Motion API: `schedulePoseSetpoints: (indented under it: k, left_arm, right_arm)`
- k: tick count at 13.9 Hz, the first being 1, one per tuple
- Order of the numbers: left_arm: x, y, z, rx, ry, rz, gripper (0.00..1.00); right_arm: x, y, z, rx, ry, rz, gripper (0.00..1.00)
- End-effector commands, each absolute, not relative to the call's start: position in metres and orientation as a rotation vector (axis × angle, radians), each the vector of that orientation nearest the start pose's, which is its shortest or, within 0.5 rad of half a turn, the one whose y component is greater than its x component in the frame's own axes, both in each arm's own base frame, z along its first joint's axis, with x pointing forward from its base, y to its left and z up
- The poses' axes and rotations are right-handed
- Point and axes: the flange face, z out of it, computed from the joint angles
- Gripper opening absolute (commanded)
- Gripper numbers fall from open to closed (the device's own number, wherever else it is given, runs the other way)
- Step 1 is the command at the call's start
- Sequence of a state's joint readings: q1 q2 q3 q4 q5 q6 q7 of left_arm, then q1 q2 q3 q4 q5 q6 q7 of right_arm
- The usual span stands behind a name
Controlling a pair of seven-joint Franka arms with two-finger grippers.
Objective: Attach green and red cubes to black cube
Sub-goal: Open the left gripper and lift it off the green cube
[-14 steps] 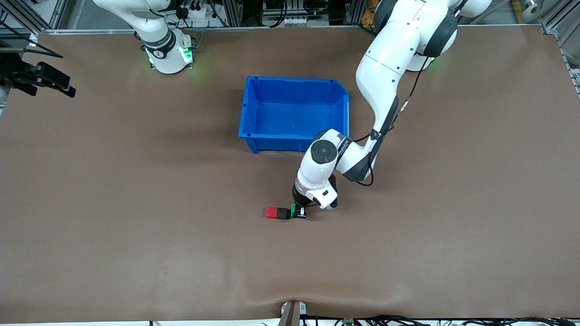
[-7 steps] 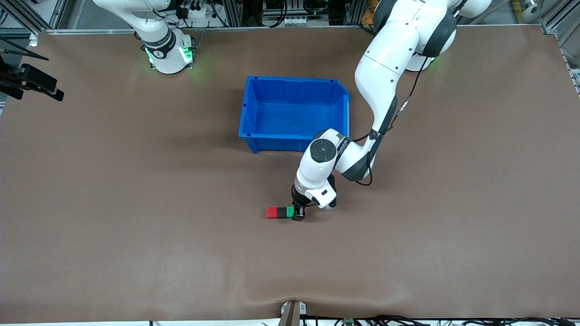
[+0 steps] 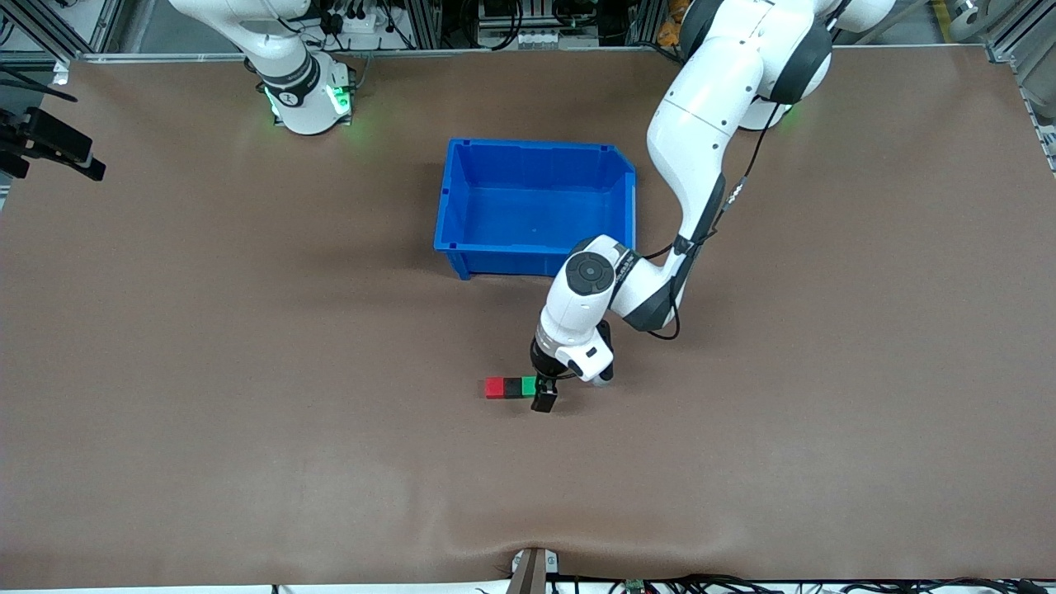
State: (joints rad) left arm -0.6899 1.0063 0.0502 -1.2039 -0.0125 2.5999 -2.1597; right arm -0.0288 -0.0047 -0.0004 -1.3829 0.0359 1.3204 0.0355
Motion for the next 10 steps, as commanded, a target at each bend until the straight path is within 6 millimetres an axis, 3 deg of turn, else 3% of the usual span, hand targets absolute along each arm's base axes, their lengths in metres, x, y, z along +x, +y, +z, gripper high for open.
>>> schedulePoseSetpoints:
  k: [1, 4, 7, 10]
  left_arm:
    - [0.635, -0.460, 0.262, -2.562, -2.234, -0.344, 1.00]
    - [0.635, -0.444, 0.306, -2.699, -1.927, -0.373, 1.00]
    - [0.643, -0.369, 0.365, -2.751, -1.761, -0.374, 1.00]
    - [0.623, -0.279, 0.424, -2.838, -1.572, -0.383, 1.00]
  right_arm:
    - [0.526, -0.008, 0.697, -3.140, 0.055, 0.077, 1.00]
    - [0.528, -0.010, 0.697, -3.147, 0.060, 0.053, 1.00]
    - [0.529, -0.010, 0.696, -3.153, 0.060, 0.048, 1.00]
    - [0.534, -0.010, 0.689, -3.150, -0.031, 0.015, 1.00]
